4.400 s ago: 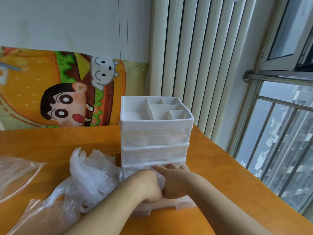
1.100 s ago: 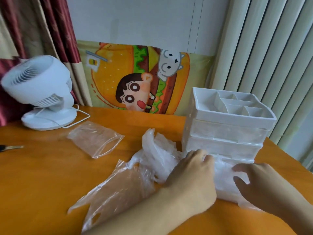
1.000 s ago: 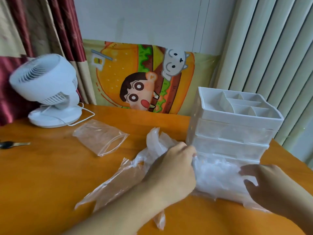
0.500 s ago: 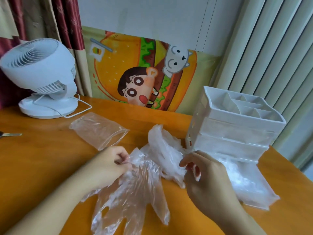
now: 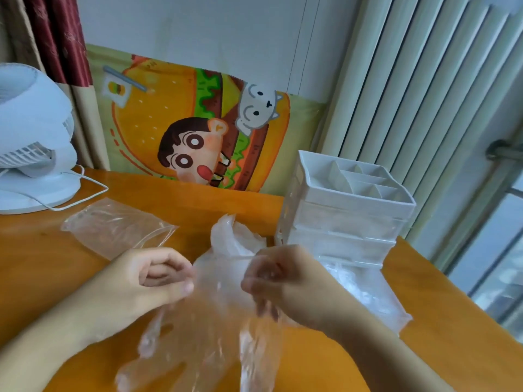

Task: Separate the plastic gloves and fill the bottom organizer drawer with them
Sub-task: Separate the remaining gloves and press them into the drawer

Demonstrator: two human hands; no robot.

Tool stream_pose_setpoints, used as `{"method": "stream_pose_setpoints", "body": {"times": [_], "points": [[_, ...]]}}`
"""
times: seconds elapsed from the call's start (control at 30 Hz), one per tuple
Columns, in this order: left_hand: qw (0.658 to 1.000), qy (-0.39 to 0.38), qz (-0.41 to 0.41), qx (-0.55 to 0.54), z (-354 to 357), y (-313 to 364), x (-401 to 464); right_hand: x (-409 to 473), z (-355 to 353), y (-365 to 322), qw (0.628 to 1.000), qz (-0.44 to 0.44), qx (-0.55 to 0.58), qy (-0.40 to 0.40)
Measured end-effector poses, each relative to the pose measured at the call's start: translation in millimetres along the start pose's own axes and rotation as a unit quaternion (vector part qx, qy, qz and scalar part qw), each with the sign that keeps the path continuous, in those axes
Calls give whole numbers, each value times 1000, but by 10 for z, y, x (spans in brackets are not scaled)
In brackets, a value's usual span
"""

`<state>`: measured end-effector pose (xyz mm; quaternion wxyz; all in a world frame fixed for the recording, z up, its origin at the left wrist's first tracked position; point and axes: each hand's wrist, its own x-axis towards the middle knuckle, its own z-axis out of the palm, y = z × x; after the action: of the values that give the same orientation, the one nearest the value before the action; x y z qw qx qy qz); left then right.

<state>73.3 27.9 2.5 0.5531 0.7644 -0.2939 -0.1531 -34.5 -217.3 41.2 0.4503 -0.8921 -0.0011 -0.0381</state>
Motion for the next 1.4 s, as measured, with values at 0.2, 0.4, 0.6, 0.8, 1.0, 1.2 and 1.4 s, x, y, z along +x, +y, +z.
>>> {"method": "stream_pose_setpoints", "body": {"times": [0.2, 0.4, 0.6, 0.8, 1.0, 1.2, 1.4], "points": [[941, 245, 179, 147, 303, 159, 42, -267, -985, 642, 935, 69, 188, 291], [882, 70, 374, 278, 1570, 1143, 373, -370, -1135, 1094, 933, 120, 24, 337], [900, -59, 92, 422, 2358, 946, 1033, -285, -1147, 1281, 928, 135, -136, 319], [876, -112, -19, 469, 2408, 830, 1186, -299, -1169, 1471, 874, 207, -324, 296], [854, -187, -76, 479, 2422, 873, 1322, -352, -1103, 1362, 833, 179, -405, 332], [843, -213, -49, 492, 2458, 829, 1399, -330, -931, 1149, 929, 129, -309, 159], [873, -167, -48, 456, 2416, 778, 1351, -158, -1024, 1193, 920, 258, -294, -19]]}}
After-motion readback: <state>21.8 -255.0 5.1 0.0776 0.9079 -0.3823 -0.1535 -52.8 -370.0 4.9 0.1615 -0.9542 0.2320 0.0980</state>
